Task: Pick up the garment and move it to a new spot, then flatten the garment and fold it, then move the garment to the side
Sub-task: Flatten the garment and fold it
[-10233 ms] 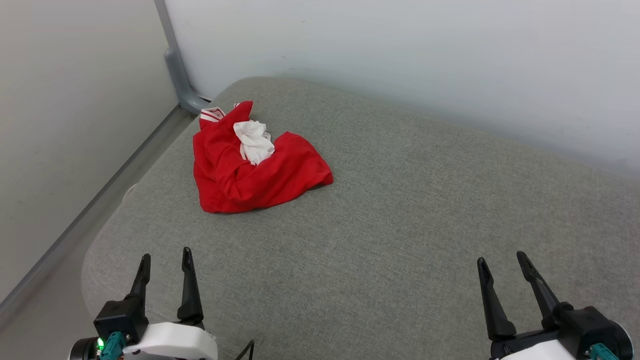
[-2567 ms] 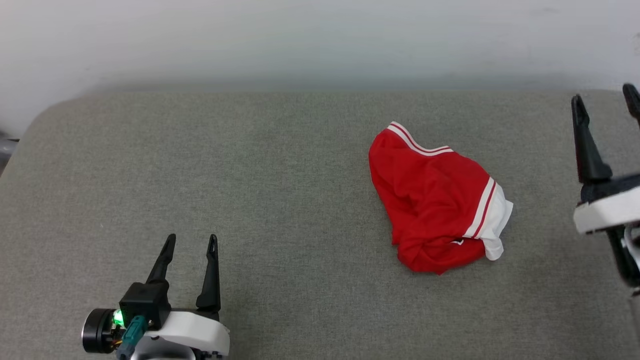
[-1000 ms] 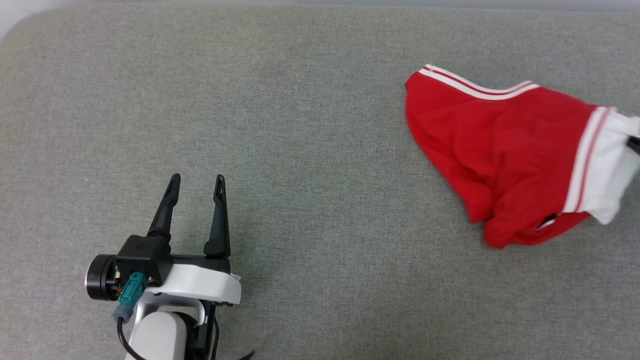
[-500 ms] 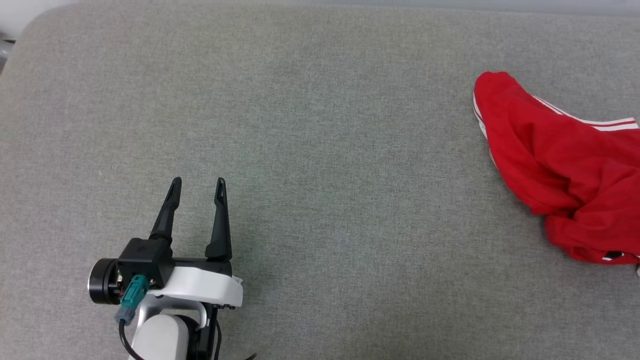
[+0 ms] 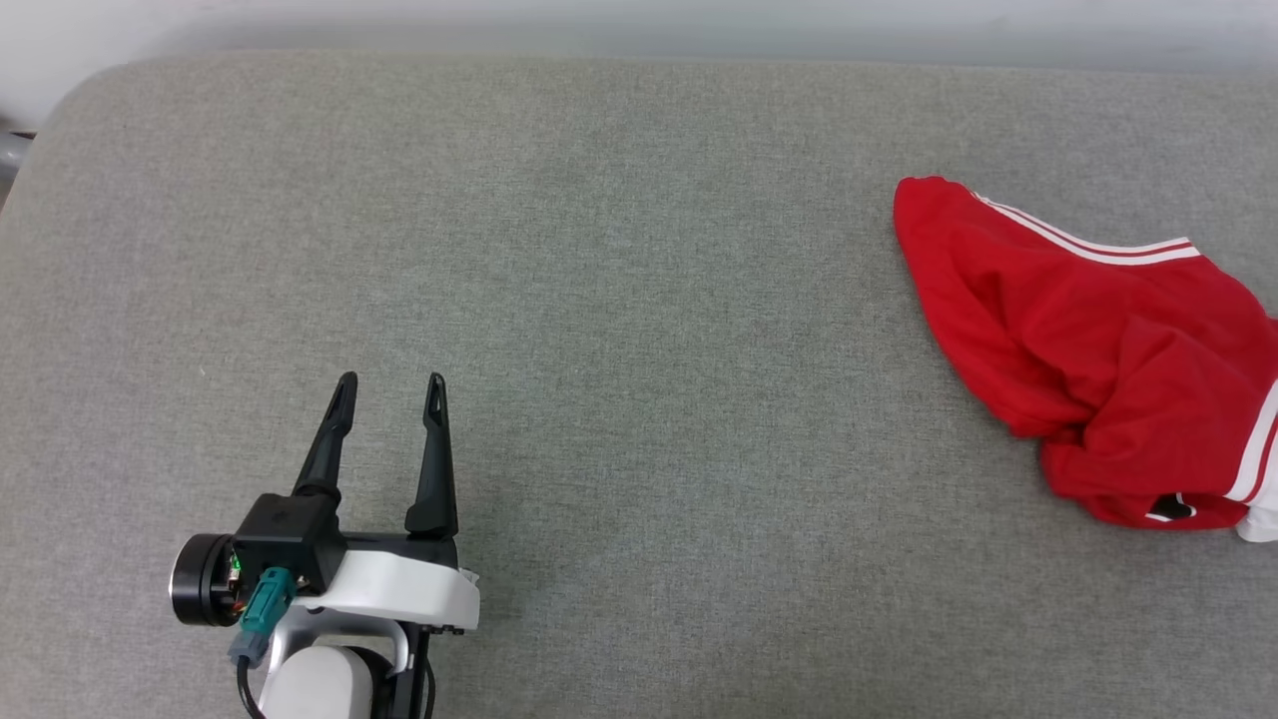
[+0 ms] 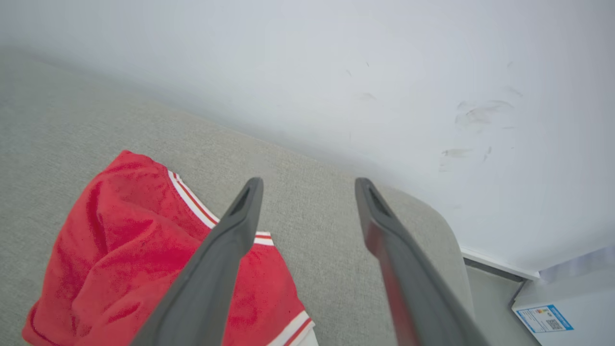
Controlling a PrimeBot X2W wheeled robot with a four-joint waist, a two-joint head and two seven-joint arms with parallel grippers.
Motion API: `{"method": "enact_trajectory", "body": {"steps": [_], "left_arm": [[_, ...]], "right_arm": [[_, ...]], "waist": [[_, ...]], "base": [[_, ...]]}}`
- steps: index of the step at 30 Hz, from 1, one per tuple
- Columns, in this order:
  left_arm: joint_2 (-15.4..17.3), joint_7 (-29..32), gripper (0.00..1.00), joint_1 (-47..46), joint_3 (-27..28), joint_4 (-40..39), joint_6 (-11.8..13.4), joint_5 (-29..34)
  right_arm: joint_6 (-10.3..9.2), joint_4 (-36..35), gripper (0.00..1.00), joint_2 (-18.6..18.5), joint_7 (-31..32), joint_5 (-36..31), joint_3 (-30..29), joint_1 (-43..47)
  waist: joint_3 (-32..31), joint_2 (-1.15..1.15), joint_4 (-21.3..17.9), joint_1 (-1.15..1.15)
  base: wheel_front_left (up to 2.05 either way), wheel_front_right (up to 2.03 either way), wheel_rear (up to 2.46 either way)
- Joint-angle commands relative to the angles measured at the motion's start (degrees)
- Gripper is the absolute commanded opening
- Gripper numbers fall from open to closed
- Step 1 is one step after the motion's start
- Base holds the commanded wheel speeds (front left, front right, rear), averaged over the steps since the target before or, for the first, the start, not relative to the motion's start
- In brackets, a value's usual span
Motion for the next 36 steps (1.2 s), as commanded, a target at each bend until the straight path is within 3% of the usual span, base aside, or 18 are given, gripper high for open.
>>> {"method": "enact_trajectory", "body": {"steps": [1,7,10,13,19,23,30,36], "left_arm": [[0.0,-0.1,1.00,0.3,0.1,-0.5,0.1,0.1],[0.0,-0.1,1.00,-0.3,0.0,-1.3,0.4,0.1],[0.0,-0.1,1.00,-1.1,-0.5,-1.4,0.5,-0.2],[0.0,-0.1,1.00,-1.6,-1.1,-1.4,0.6,-0.5],[0.0,-0.1,1.00,-2.7,-2.2,-1.4,0.8,-1.3],[0.0,-0.1,1.00,-3.6,-2.8,-1.5,0.9,-1.8],[0.0,-0.1,1.00,-5.1,-4.2,-1.4,1.4,-2.5],[0.0,-0.1,1.00,-5.4,-4.3,-0.8,1.6,-2.7]], "right_arm": [[-0.06,-4.0,1.00,0.8,0.3,-1.1,-1.5,-1.3],[-0.06,-18.0,1.00,6.3,5.6,-6.3,-2.8,-5.5],[-0.06,-21.6,1.00,7.5,11.1,-7.4,1.6,-8.7],[-0.07,-22.1,1.00,6.1,19.0,-7.6,9.3,-12.6],[-0.07,-17.5,1.00,7.3,36.8,-0.9,21.7,-19.5],[-0.07,-11.8,1.00,9.2,43.6,2.5,26.1,-21.9],[-0.06,0.4,1.00,12.0,43.0,2.6,31.6,-22.0],[-0.08,9.7,1.00,12.0,40.4,3.1,35.9,-17.9]], "waist": [[0.1,0.00,0.1,0.00],[1.3,0.00,0.6,0.00],[2.2,0.00,1.1,0.00],[3.0,0.00,1.7,0.00],[4.7,0.00,3.2,0.00],[6.3,0.00,4.2,0.00],[8.8,0.00,6.1,0.00],[8.8,0.00,6.7,0.00]], "base": [[0.00,0.00,0.00],[0.00,0.00,0.00],[0.00,0.00,0.00],[0.00,0.00,0.00],[0.00,0.00,0.00],[0.00,0.00,0.00],[0.00,0.00,0.00],[0.00,0.00,0.00]]}}
